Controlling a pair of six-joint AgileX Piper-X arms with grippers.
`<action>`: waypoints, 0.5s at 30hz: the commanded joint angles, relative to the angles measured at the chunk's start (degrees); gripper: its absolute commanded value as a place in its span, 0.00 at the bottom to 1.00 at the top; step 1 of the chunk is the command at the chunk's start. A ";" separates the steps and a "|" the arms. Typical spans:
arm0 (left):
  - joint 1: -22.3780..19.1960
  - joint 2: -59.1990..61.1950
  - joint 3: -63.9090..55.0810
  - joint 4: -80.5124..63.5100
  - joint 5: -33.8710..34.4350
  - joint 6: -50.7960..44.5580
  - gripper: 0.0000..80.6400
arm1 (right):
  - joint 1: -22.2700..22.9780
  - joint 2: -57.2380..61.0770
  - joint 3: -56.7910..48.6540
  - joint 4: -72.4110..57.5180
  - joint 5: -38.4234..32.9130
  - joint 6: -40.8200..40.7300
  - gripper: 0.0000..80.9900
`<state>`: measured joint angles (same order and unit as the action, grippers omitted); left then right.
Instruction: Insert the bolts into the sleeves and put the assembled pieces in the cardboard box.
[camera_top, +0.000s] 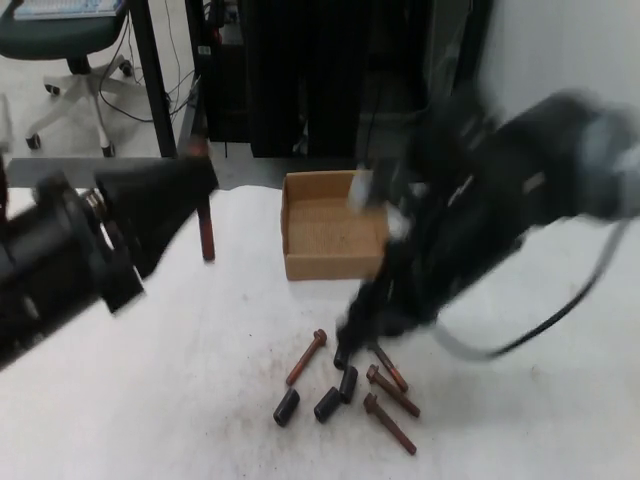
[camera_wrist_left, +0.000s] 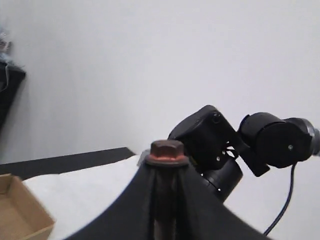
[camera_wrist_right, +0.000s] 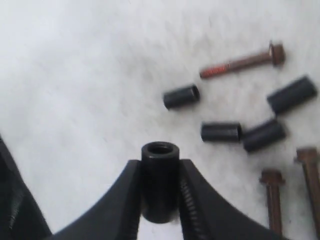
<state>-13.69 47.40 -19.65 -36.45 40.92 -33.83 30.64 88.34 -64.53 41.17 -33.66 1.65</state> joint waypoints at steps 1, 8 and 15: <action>0.05 0.81 -0.31 -7.62 0.79 -9.03 0.00 | -1.60 -5.45 -0.26 -4.14 -8.56 -0.45 0.01; 0.05 11.14 -2.92 -23.11 3.54 -22.43 0.00 | -0.66 -10.96 4.63 -19.48 -25.20 -1.03 0.01; -1.01 23.54 -14.50 -27.64 10.75 -23.85 0.00 | 2.36 -11.14 15.74 -48.81 -15.69 17.60 0.01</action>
<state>-14.36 70.25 -32.60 -62.45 49.97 -57.67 31.73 77.59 -54.52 10.49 -55.91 7.62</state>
